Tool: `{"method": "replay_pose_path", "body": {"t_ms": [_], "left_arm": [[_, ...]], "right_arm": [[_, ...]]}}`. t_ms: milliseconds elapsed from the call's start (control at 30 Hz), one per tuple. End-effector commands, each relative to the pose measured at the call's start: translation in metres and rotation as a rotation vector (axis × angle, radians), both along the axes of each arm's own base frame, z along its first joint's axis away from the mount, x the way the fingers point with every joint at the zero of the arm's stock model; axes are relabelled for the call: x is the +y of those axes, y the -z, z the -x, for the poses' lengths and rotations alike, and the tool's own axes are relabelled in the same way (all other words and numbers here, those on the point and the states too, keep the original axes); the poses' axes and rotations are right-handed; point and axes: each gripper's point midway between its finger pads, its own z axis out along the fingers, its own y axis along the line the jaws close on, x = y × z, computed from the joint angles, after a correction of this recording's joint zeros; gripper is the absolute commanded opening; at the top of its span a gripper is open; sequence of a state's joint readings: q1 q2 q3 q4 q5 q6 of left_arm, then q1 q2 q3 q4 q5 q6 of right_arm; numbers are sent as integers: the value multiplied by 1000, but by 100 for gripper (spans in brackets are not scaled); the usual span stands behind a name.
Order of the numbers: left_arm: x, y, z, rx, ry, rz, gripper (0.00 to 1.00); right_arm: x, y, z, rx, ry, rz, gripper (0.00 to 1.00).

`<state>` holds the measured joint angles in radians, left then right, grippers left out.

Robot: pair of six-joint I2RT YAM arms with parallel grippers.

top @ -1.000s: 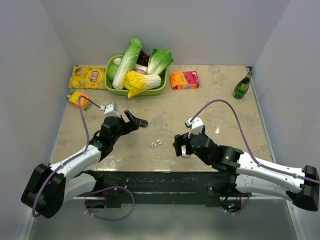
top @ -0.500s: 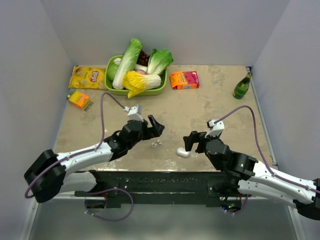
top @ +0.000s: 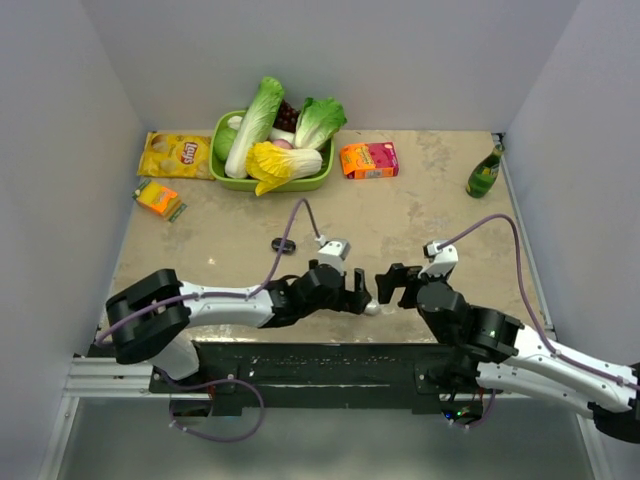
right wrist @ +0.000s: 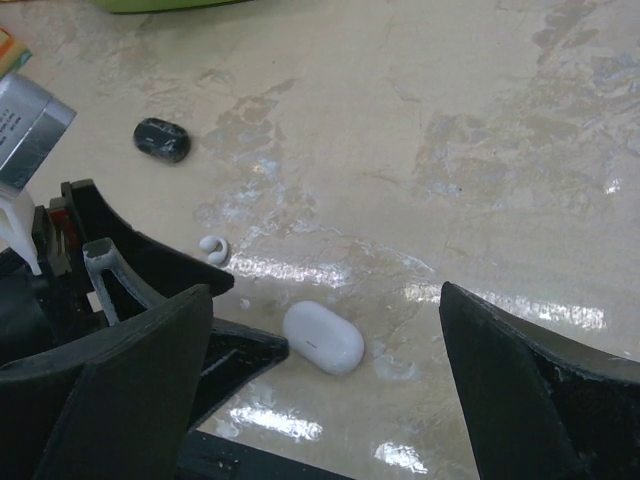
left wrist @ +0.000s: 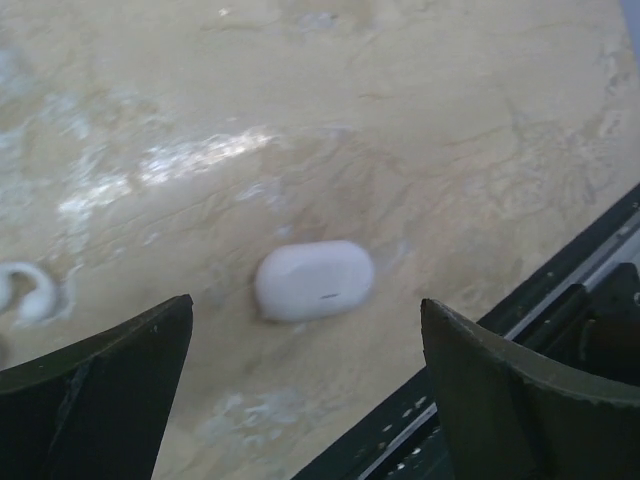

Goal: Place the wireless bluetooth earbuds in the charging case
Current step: Pick up the charging case at the center of the board.

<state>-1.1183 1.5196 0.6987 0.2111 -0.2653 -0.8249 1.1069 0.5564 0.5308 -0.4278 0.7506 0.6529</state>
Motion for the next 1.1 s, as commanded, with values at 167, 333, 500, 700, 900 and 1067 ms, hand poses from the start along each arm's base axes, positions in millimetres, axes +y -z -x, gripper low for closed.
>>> {"method": "replay_pose_path", "body": {"t_ms": [167,333,500,700,900,1067], "left_arm": [[-34,11,2,-83,30,-211,100],[-34,23,2,-80,13,-277,100],[-42,24,2,-99,25,-318,100],[-51,37,4,-89,30,-376,100],[-44,48,2,-65,-30,-416,100],[-40,56,4,-49,-42,-449,100]], "right_arm": [[-12,-35,5,-5,37,-99,98],[-14,-45,10,-13,9,-127,98],[-14,-52,15,-21,-21,-152,98],[-16,-57,15,-31,-23,-155,98],[-19,-62,16,-42,-21,-164,98],[-21,-62,16,-46,-16,-162,98]]}}
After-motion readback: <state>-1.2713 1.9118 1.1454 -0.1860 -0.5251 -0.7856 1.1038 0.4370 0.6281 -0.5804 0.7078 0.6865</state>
